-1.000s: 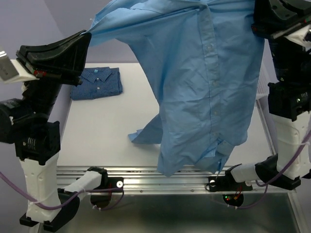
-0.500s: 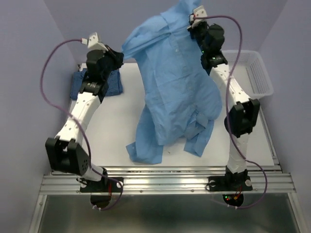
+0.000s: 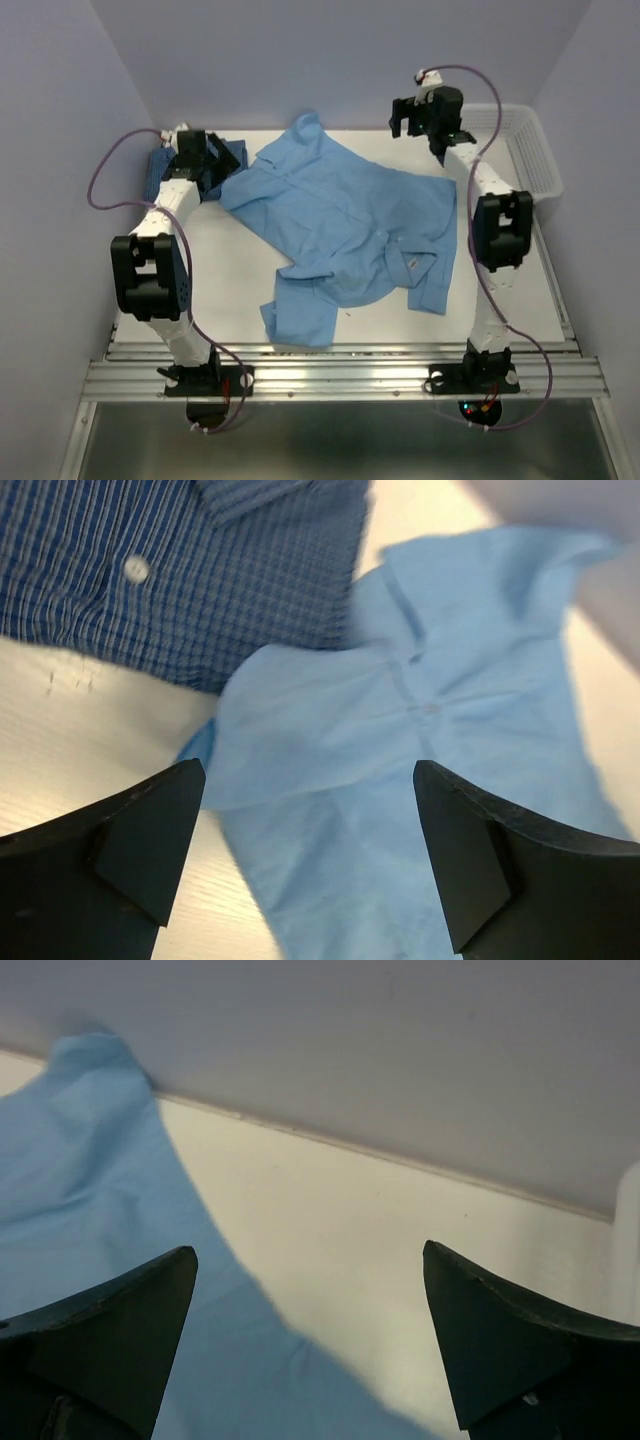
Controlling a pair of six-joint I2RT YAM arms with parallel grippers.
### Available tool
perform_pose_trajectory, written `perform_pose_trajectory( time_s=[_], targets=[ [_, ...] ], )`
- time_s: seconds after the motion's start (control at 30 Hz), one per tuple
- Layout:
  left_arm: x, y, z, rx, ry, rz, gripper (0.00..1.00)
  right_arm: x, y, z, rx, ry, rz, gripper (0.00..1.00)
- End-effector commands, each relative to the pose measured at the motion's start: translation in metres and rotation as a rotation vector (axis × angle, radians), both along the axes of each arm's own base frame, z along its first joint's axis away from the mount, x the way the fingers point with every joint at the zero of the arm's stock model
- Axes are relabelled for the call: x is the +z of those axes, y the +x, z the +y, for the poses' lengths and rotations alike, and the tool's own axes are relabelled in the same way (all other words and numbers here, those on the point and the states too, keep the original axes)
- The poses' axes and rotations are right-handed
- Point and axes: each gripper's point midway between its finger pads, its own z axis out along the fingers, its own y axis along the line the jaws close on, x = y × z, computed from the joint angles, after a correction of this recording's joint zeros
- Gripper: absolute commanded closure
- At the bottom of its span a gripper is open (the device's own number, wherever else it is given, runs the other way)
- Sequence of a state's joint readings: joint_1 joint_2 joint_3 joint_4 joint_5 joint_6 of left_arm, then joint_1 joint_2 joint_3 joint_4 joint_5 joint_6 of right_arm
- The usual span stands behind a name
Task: Fold and stack the long sleeve shirts
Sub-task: Flatten the shirt out
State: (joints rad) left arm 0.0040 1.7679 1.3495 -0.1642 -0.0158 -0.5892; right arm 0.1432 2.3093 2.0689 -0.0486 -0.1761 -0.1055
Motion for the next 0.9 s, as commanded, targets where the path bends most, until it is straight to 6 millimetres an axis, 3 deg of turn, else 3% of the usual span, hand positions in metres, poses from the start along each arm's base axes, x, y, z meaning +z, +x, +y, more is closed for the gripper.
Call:
perform_pose_trajectory(
  time_s=[0.0, 0.03, 0.07, 0.1, 0.13, 0.2, 0.23, 0.33, 0.4, 0.5, 0.57, 0.67, 0.77, 0.87],
  targets=[
    [0.12, -0.006, -0.005, 0.005, 0.038, -0.318, 0.01, 0.124, -0.1, 0.027, 0.071, 0.227, -0.092, 0.0],
    [0.125, -0.009, -0.008, -0.001, 0.041, -0.324, 0.01, 0.113, -0.115, 0.028, 0.074, 0.257, -0.047, 0.0],
    [0.123, -0.014, -0.011, -0.005, 0.045, -0.318, 0.01, 0.122, -0.14, 0.036, 0.096, 0.316, -0.026, 0.0],
    [0.13, -0.018, -0.012, -0.012, 0.049, -0.333, 0.01, 0.079, -0.161, 0.043, 0.135, 0.333, 0.091, 0.0],
    [0.13, -0.021, -0.011, -0.005, 0.052, -0.33, 0.01, 0.077, -0.182, 0.062, 0.189, 0.356, 0.12, 0.0],
    [0.137, -0.024, -0.009, 0.003, 0.058, -0.346, 0.01, 0.031, -0.215, 0.089, 0.246, 0.327, 0.266, 0.0],
    [0.139, -0.025, -0.009, -0.001, 0.067, -0.35, 0.01, 0.021, -0.235, 0.119, 0.308, 0.294, 0.313, 0.0],
    [0.145, -0.021, -0.007, 0.004, 0.078, -0.351, 0.01, -0.031, -0.284, 0.164, 0.411, 0.224, 0.517, 0.0],
    [0.14, -0.019, -0.01, -0.001, 0.067, -0.338, 0.01, -0.058, -0.313, 0.182, 0.467, 0.26, 0.655, 0.0],
    [0.129, -0.017, -0.012, -0.008, 0.058, -0.316, 0.01, -0.106, -0.35, 0.179, 0.444, 0.186, 0.793, 0.0],
    [0.119, -0.018, -0.011, -0.009, 0.058, -0.296, 0.01, -0.133, -0.364, 0.161, 0.379, 0.136, 0.854, 0.0],
    [0.107, -0.022, -0.011, -0.01, 0.06, -0.273, 0.01, -0.158, -0.369, 0.129, 0.221, 0.043, 0.883, 0.0],
    [0.097, -0.025, -0.009, -0.007, 0.069, -0.252, 0.01, -0.174, -0.374, 0.112, 0.143, 0.027, 0.933, 0.0],
    [0.094, -0.029, -0.005, 0.007, 0.088, -0.244, 0.01, -0.191, -0.365, 0.08, 0.033, 0.057, 0.982, 0.0]
  ],
)
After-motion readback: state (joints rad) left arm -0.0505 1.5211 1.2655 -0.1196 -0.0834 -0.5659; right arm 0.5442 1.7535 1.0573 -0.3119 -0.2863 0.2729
